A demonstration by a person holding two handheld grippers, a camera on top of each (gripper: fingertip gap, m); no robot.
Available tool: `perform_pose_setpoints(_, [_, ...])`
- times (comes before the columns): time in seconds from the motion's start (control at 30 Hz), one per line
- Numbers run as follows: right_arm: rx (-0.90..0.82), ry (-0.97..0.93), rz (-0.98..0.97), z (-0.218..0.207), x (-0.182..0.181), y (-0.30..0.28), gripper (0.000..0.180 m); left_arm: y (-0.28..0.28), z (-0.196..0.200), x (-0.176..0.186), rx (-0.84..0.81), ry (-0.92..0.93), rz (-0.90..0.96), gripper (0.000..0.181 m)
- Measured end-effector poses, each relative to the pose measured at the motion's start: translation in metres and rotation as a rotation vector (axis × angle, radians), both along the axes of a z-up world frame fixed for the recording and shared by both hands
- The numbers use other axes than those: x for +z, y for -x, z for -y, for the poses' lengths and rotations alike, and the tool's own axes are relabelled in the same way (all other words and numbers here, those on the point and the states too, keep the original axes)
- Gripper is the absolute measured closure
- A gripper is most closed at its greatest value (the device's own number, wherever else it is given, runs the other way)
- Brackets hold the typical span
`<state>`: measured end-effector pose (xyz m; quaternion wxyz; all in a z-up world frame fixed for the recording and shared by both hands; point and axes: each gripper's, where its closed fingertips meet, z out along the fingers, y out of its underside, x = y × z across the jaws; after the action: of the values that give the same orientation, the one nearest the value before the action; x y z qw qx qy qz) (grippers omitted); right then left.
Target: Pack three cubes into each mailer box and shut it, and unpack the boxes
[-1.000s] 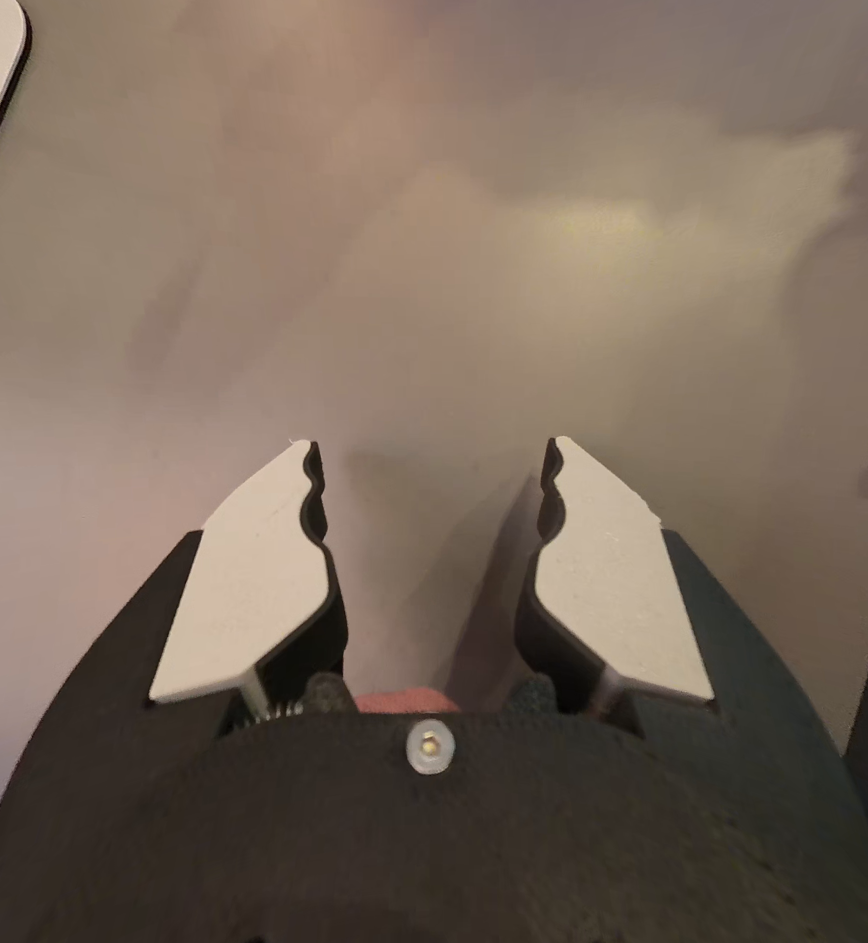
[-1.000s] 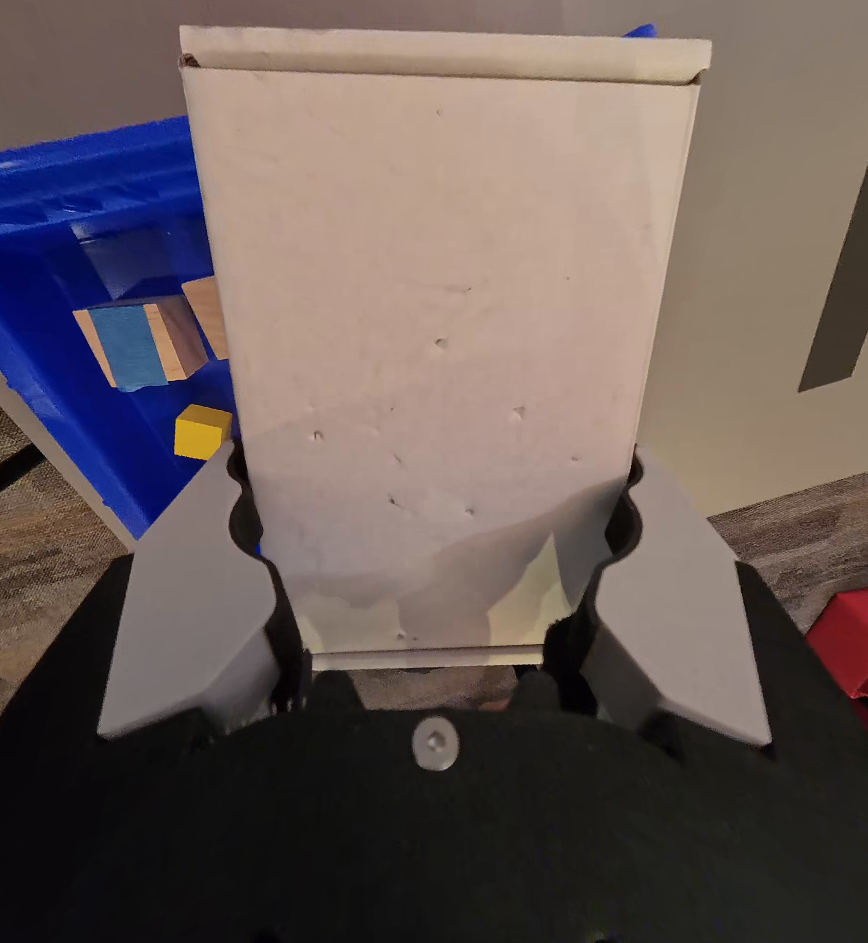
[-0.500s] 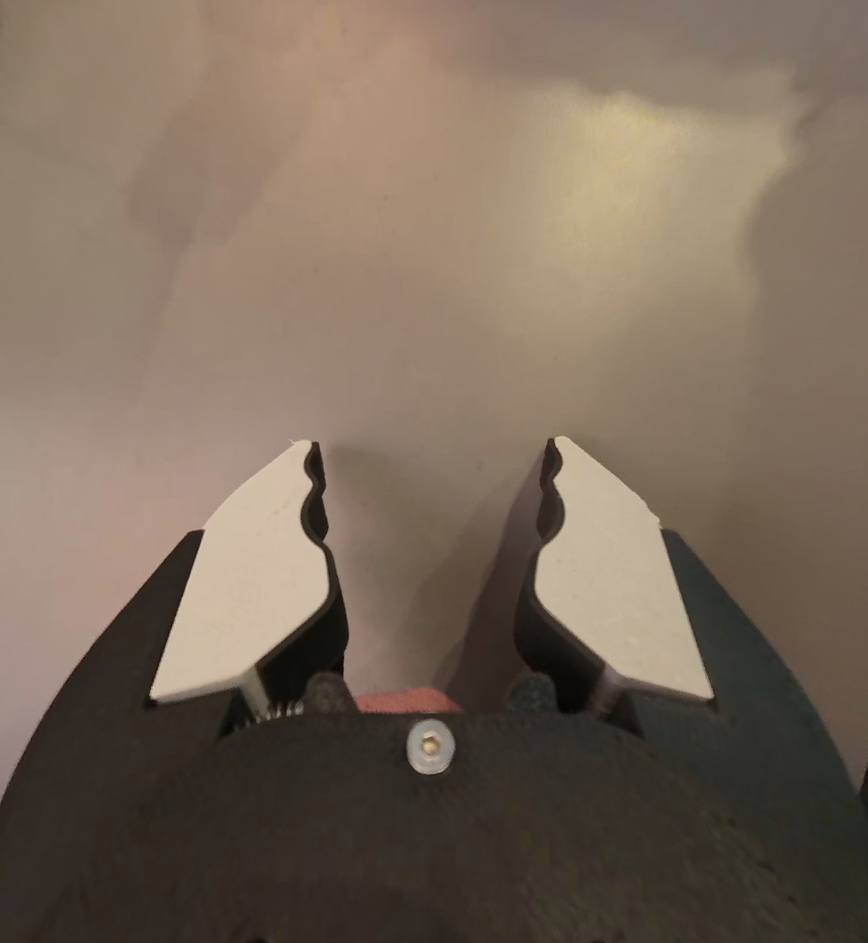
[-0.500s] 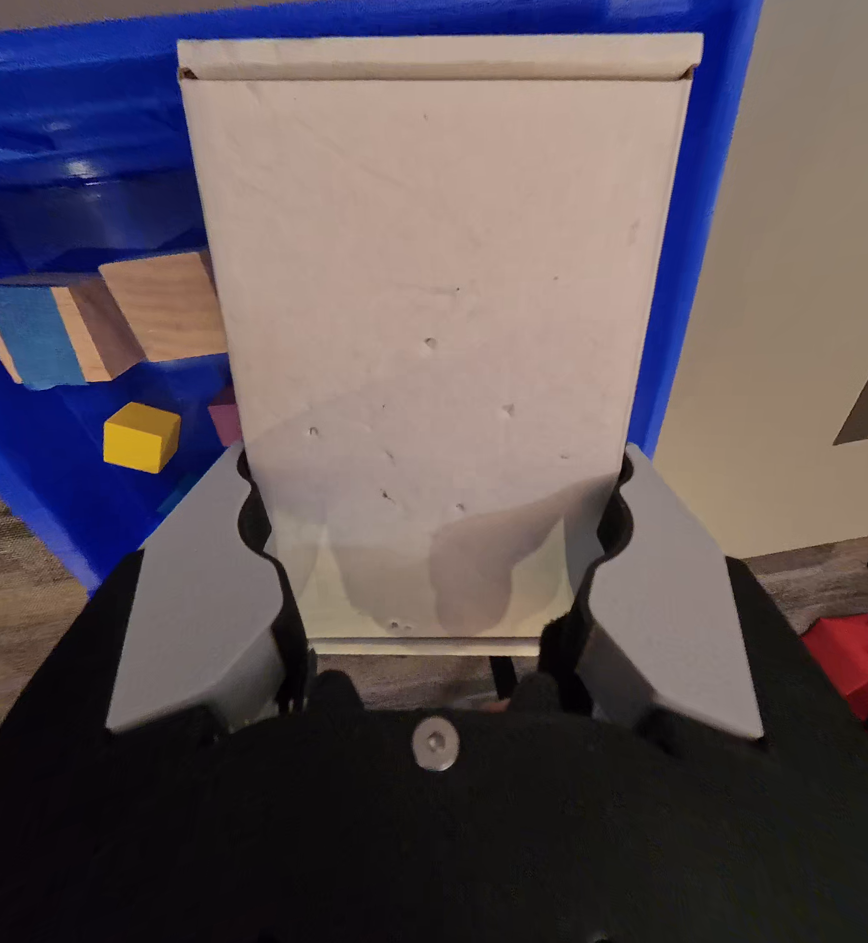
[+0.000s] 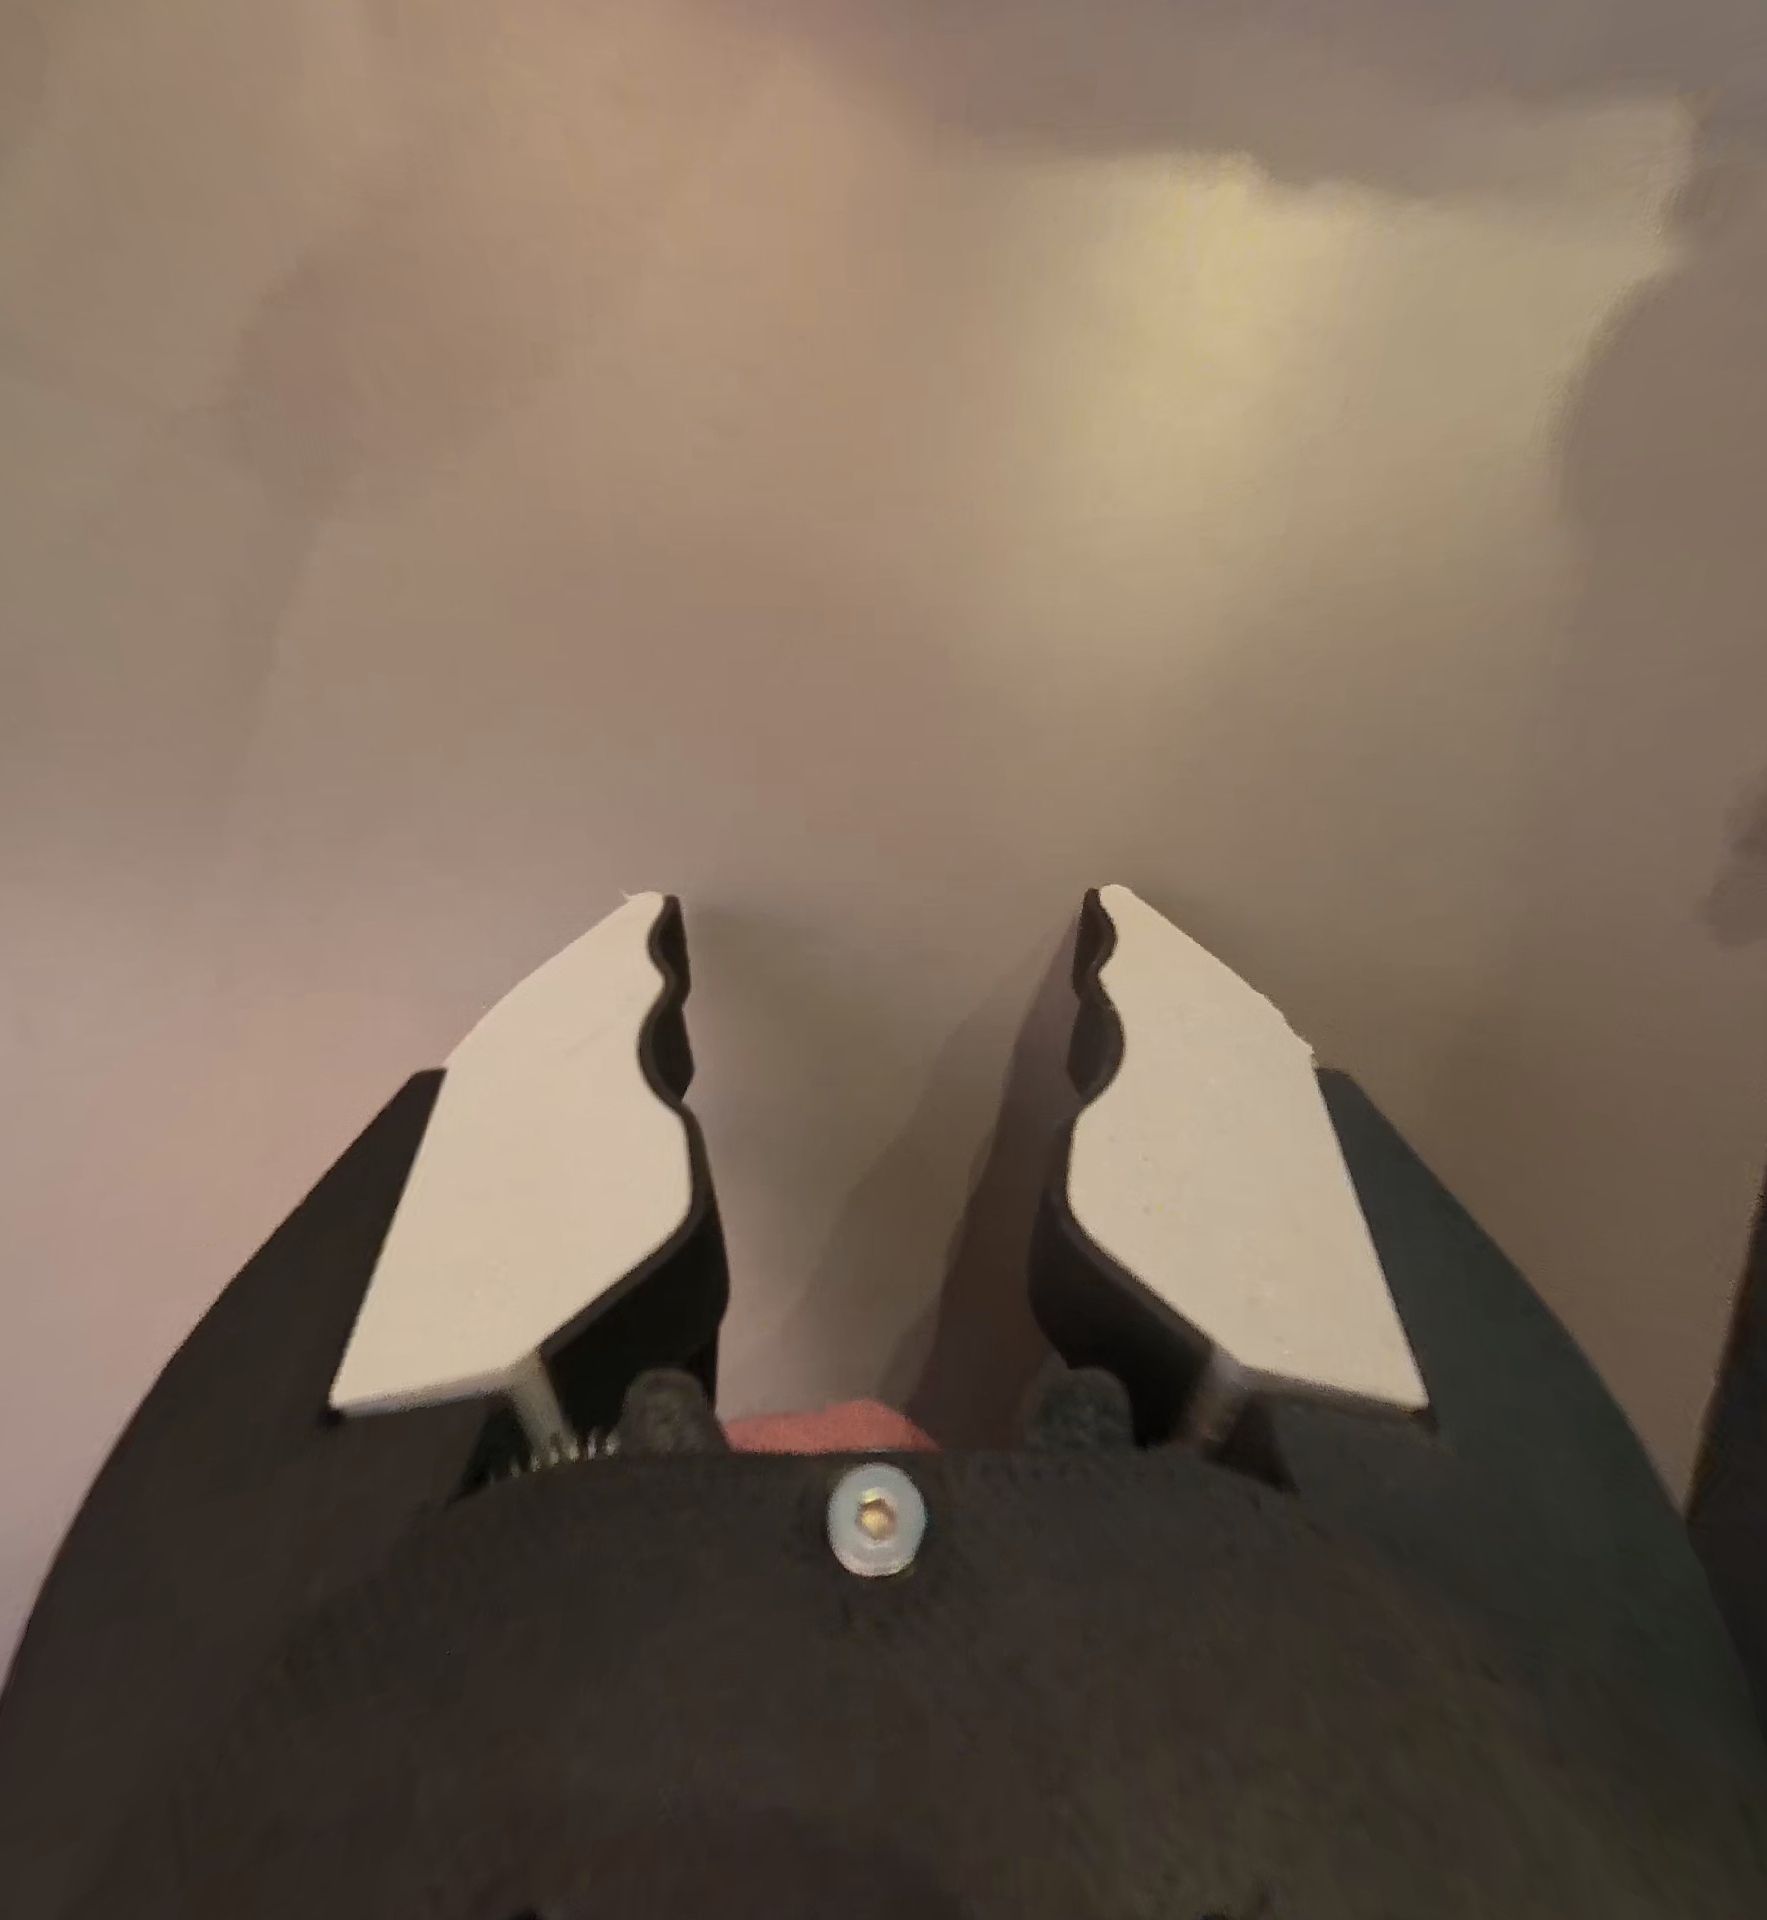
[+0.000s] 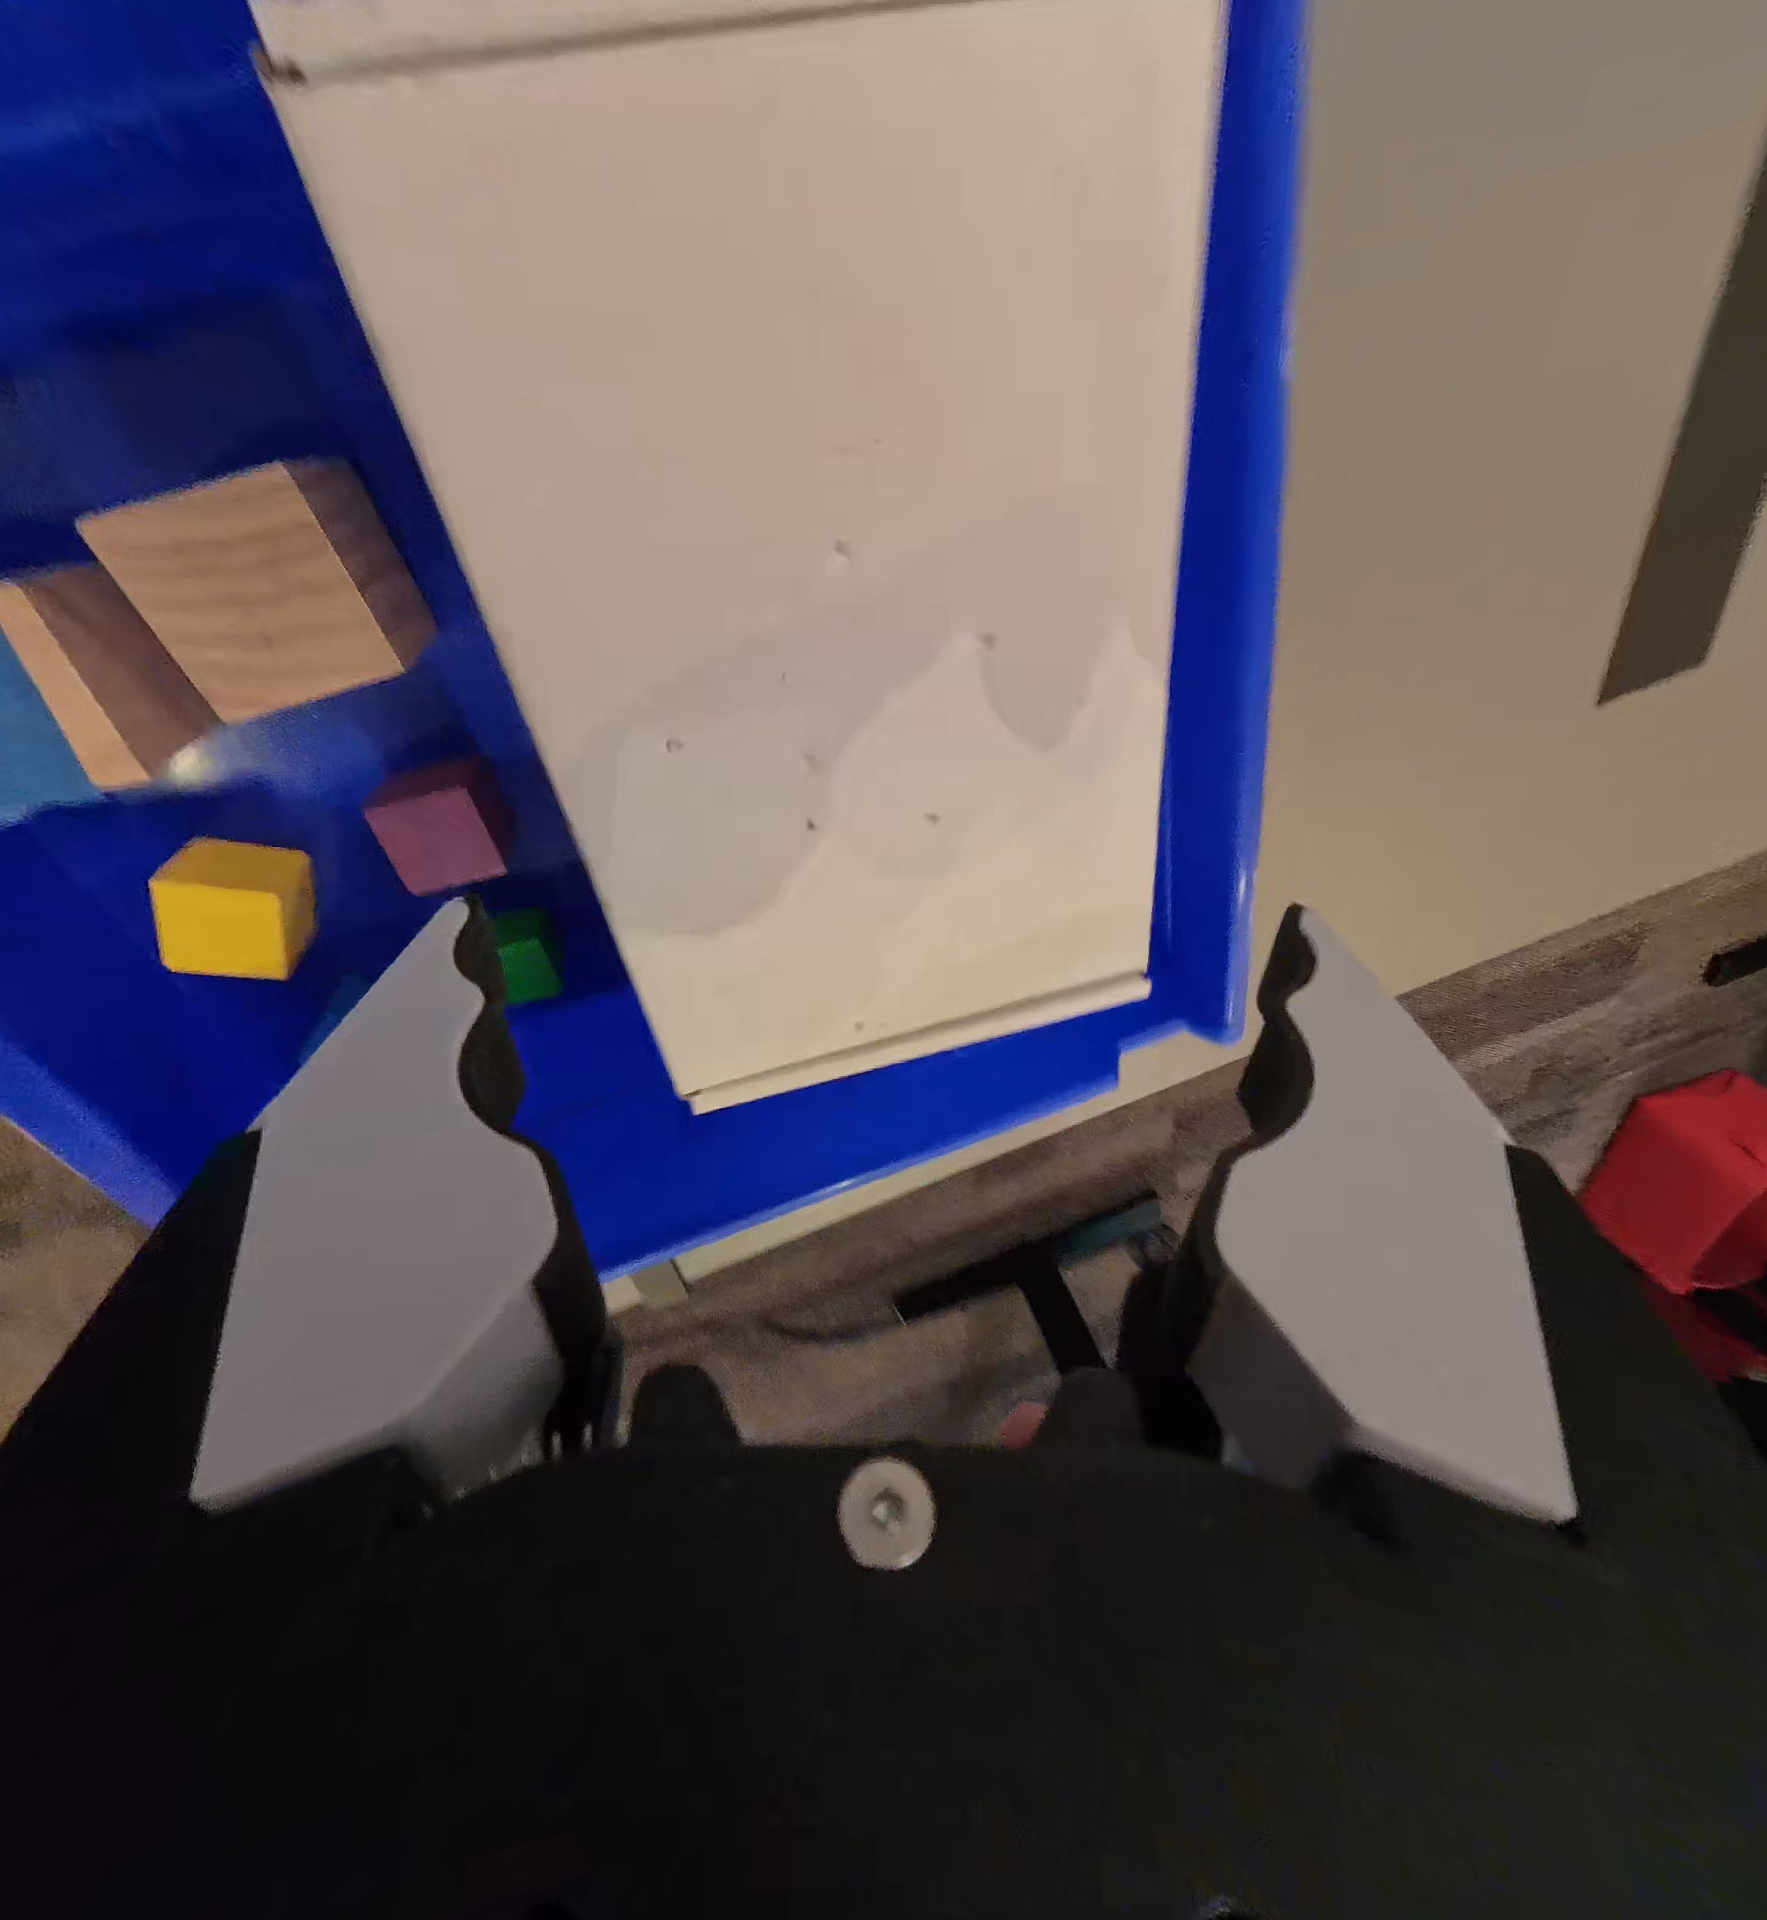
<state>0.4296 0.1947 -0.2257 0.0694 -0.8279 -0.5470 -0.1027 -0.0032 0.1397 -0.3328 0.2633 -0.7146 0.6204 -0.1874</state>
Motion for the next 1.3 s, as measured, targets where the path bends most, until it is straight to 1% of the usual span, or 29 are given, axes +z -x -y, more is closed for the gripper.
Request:
perform_pose_setpoints(0.07, [-0.068,-0.071,-0.098,0.006,0.013,0.0,0.042,0.0,0.006,0.005,-0.016,-0.004,0.017,0.119])
perform_pose_setpoints(0.1, [-0.102,-0.099,-0.13,0.011,0.017,-0.004,0.044,0.001,0.007,0.009,-0.014,-0.011,0.024,0.12])
perform_pose_setpoints(0.17, [-0.199,-0.149,-0.161,0.023,0.022,-0.018,0.046,0.002,0.005,0.016,0.004,-0.025,0.044,0.122])
perform_pose_setpoints(0.27, [-0.326,-0.213,-0.229,0.041,0.023,-0.032,0.048,0.005,-0.002,0.031,0.04,-0.036,0.096,0.133])
perform_pose_setpoints(0.33, [-0.402,-0.229,-0.285,0.056,0.019,-0.037,0.046,0.007,-0.009,0.042,0.066,-0.054,0.132,0.146])
perform_pose_setpoints(0.4, [-0.472,-0.241,-0.316,0.069,0.012,-0.044,0.048,0.01,-0.013,0.054,0.088,-0.08,0.167,0.154])
perform_pose_setpoints(0.47, [-0.535,-0.222,-0.347,0.083,-0.001,-0.049,0.052,0.016,-0.02,0.066,0.119,-0.122,0.19,0.155])
perform_pose_setpoints(0.5, [-0.561,-0.212,-0.36,0.089,-0.008,-0.051,0.055,0.02,-0.025,0.073,0.142,-0.152,0.194,0.151])
perform_pose_setpoints(0.57, [-0.617,-0.195,-0.396,0.098,-0.021,-0.053,0.058,0.034,-0.036,0.086,0.202,-0.213,0.195,0.136])
perform_pose_setpoints(0.63, [-0.681,-0.186,-0.48,0.101,-0.029,-0.051,0.058,0.051,-0.048,0.102,0.27,-0.27,0.21,0.125])
perform_pose_setpoints(0.67, [-0.72,-0.185,-0.533,0.1,-0.03,-0.05,0.06,0.062,-0.056,0.112,0.312,-0.3,0.213,0.119])
perform_pose_setpoints(0.73, [-0.766,-0.179,-0.627,0.098,-0.031,-0.046,0.073,0.089,-0.07,0.131,0.389,-0.361,0.207,0.116])
perform_pose_setpoints(0.8, [-0.783,-0.175,-0.667,0.096,-0.035,-0.045,0.087,0.123,-0.084,0.147,0.476,-0.421,0.202,0.114])
perform_pose_setpoints(0.93, [-0.828,-0.149,-0.623,0.098,-0.053,-0.048,0.108,0.205,-0.103,0.164,0.677,-0.487,0.154,0.108])
perform_pose_setpoints(1.0, [-0.833,-0.131,-0.599,0.1,-0.061,-0.047,0.119,0.25,-0.105,0.16,0.778,-0.473,0.101,0.097])
perform_pose_setpoints(1.07, [-0.831,-0.12,-0.581,0.101,-0.068,-0.045,0.13,0.293,-0.103,0.145,0.867,-0.416,0.036,0.079])
perform_pose_setpoints(1.13, [-0.831,-0.097,-0.562,0.102,-0.076,-0.043,0.14,0.33,-0.099,0.133,0.949,-0.35,0.024,0.078])
perform_pose_setpoints(1.2, [-0.835,-0.109,-0.519,0.103,-0.082,-0.048,0.151,0.367,-0.094,0.125,1.028,-0.332,-0.006,0.077])
perform_pose_setpoints(1.3, [-0.862,-0.118,-0.541,0.102,-0.081,-0.048,0.154,0.412,-0.082,0.117,1.125,-0.293,-0.042,0.072])
